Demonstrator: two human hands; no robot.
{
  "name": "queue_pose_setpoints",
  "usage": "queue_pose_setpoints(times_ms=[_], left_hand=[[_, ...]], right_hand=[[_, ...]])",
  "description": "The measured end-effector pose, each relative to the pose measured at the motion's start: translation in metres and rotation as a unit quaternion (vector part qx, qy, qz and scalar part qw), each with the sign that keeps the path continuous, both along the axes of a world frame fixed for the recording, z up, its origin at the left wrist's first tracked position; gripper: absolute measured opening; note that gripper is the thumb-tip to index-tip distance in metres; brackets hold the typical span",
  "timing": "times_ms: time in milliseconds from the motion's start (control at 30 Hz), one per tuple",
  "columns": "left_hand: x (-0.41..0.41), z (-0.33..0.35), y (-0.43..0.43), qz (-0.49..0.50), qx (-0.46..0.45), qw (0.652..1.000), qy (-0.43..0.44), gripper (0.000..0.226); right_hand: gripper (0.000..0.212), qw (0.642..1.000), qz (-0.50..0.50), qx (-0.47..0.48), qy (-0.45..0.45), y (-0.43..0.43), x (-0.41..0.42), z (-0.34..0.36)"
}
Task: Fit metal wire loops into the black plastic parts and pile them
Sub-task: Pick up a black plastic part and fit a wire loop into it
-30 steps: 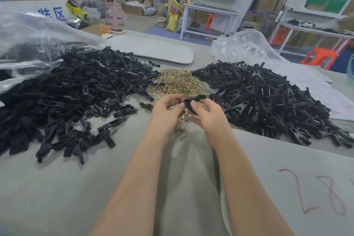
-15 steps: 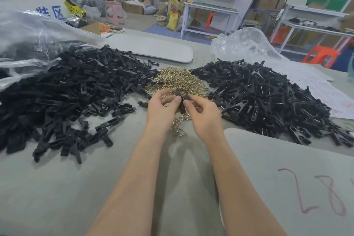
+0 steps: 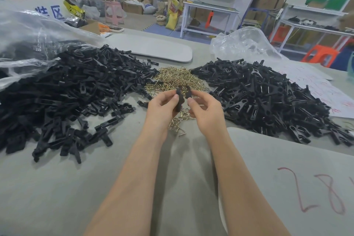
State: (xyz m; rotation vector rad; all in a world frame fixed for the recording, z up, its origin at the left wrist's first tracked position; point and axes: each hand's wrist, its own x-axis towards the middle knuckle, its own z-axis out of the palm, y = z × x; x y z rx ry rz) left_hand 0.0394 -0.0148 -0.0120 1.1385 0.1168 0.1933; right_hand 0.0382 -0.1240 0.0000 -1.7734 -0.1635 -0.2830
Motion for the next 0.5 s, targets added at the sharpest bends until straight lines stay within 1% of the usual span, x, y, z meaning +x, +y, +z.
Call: queue_pose_setpoints(times_ms=[133,233,333,433,500], left_hand=[[0.001,-0.001,0.000,0.033,0.045,0.998,-0.001,0.016],[-0.002,0.001,-0.002,0.019,0.064,0.998,-0.017,0.017],[-0.004,0.002,-0.002,0.006,0.121,0.992,-0.032,0.016],[-0.003,0.001,0.000,0.012,0.119,0.992,-0.026,0.018],[-0.002,0.001,0.001,0.018,0.114,0.993,-0.023,0.018]], right_hand=[[0.022,1.000,-0.015,-0.007,-0.012,0.010,-0.002,-0.003],[0.016,0.998,-0.047,-0.019,-0.037,0.010,-0.002,-0.005],[0.015,0.997,-0.057,-0.024,-0.041,0.007,-0.002,-0.005],[0.016,0.999,-0.030,-0.010,-0.028,0.003,-0.003,-0.001],[0.018,0.999,-0.018,-0.014,-0.039,0.000,-0.003,0.000]])
